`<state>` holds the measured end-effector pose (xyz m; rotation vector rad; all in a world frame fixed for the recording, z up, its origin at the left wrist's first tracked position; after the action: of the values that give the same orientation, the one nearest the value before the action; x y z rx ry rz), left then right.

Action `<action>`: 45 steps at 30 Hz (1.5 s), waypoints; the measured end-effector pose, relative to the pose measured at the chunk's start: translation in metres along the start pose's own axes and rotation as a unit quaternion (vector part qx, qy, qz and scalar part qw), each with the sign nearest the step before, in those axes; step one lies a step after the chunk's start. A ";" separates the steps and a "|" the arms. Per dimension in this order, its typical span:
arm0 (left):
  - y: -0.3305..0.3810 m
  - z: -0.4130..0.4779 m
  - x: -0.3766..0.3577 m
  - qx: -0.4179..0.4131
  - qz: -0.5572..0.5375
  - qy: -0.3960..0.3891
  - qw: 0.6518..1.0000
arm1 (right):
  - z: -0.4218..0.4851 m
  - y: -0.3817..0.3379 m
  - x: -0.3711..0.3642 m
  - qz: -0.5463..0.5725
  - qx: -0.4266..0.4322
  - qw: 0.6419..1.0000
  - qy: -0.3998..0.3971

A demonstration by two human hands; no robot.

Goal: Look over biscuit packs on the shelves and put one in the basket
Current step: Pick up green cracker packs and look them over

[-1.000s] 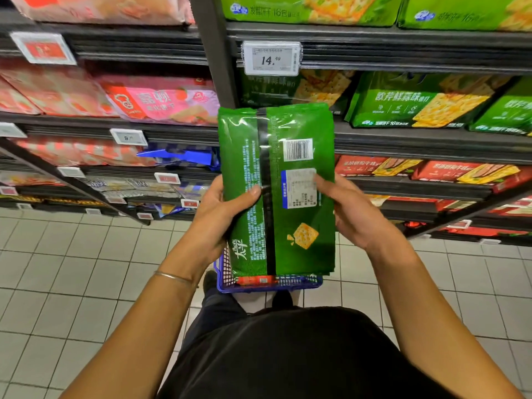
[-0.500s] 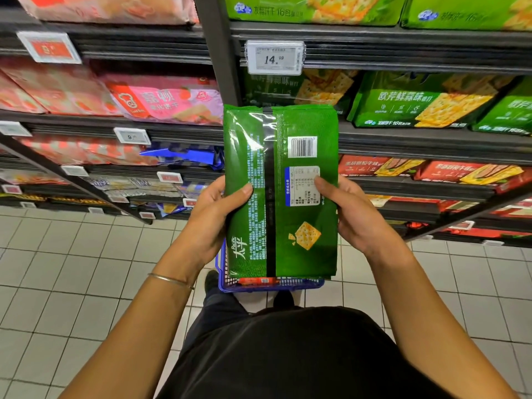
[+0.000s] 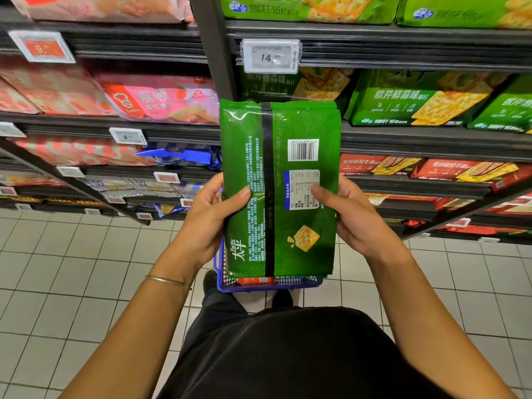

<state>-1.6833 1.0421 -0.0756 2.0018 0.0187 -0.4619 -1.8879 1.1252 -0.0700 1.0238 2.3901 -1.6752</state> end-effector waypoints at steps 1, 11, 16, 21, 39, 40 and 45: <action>0.000 0.000 0.000 0.000 0.001 0.001 1.000 | -0.001 0.000 0.000 0.000 0.002 1.000 0.000; 0.000 -0.003 0.001 0.019 -0.001 0.005 1.000 | 0.001 0.002 -0.002 -0.006 0.005 1.000 0.000; -0.008 -0.006 0.002 0.038 0.016 0.011 0.999 | 0.006 0.006 0.001 -0.032 0.004 0.999 0.011; -0.011 -0.006 0.007 0.033 0.029 0.042 0.998 | 0.008 0.013 0.003 -0.046 -0.001 0.999 0.025; -0.002 -0.006 0.006 0.003 0.075 0.059 0.995 | 0.010 0.026 0.004 -0.022 -0.051 0.995 0.079; 0.000 -0.007 0.004 0.009 0.064 0.049 0.997 | 0.010 0.027 0.005 -0.009 -0.056 0.994 0.092; 0.007 -0.014 -0.013 0.079 -0.032 0.041 0.996 | 0.005 0.028 -0.017 0.137 -0.121 0.983 0.010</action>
<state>-1.6893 1.0535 -0.0602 2.1790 0.0999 -0.4336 -1.8611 1.1186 -0.0883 1.2600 2.2663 -1.2562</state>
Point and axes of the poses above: each hand's wrist, its own z-axis towards the middle knuckle, its own x-axis out of the back of the hand, y = z × x, the point moved 7 cm from there along z, towards the middle knuckle, and after that the axes turned 15 degrees about y, right-handed, at the moved point
